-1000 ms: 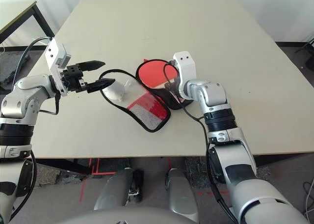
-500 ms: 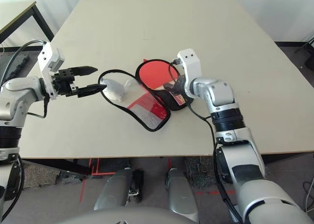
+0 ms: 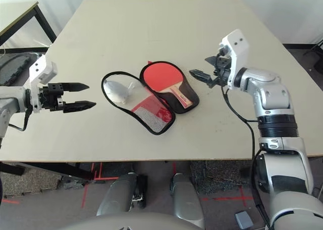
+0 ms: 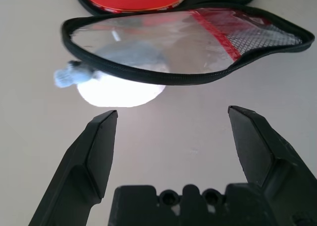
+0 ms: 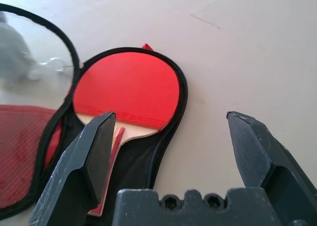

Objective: Store the ping-pong paddle in its case and zip it.

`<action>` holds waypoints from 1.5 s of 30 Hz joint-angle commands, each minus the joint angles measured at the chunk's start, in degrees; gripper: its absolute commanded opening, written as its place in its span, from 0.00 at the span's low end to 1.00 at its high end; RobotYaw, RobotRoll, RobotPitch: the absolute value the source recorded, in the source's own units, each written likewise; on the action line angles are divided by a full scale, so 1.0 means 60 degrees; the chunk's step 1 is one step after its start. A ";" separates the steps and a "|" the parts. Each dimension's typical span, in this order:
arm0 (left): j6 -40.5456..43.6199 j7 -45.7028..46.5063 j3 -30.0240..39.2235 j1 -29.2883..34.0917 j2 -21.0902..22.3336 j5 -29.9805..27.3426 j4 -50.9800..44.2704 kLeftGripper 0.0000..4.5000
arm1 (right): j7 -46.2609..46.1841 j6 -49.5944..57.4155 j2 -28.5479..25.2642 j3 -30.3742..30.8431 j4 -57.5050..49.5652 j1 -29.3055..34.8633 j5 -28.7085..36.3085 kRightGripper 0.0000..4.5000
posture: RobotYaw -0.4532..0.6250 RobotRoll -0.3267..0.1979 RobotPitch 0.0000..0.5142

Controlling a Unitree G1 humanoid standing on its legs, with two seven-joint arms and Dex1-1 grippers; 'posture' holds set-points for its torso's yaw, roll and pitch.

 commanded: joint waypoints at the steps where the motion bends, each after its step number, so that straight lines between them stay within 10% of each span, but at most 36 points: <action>1: -0.0325 0.0201 -0.0352 -0.0006 -0.0395 0.0306 -0.0052 1.00 | 0.0402 -0.0139 -0.0409 -0.0369 0.0100 0.0323 0.0240 0.99 | 0.46 0.62 0.18; 17: -0.0811 -0.0213 -0.1599 -0.1762 -0.2599 0.0544 0.0352 1.00 | 0.0173 -0.0134 -0.0696 -0.0779 -0.0101 0.0969 0.0329 0.99 | 0.43 0.62 0.20; 30: -0.5817 0.2385 -0.1487 -0.5110 -0.6313 0.2315 0.6320 1.00 | 0.0220 0.1275 -0.0520 -0.0729 -0.0439 0.1283 0.0794 0.99 | 0.39 0.62 0.20; 45: -0.5518 0.1277 -0.1214 -0.4278 -0.5762 0.2115 0.5724 1.00 | -0.0059 0.2332 0.0254 -0.0942 0.0014 0.1820 0.1686 0.99 | 0.41 0.62 0.22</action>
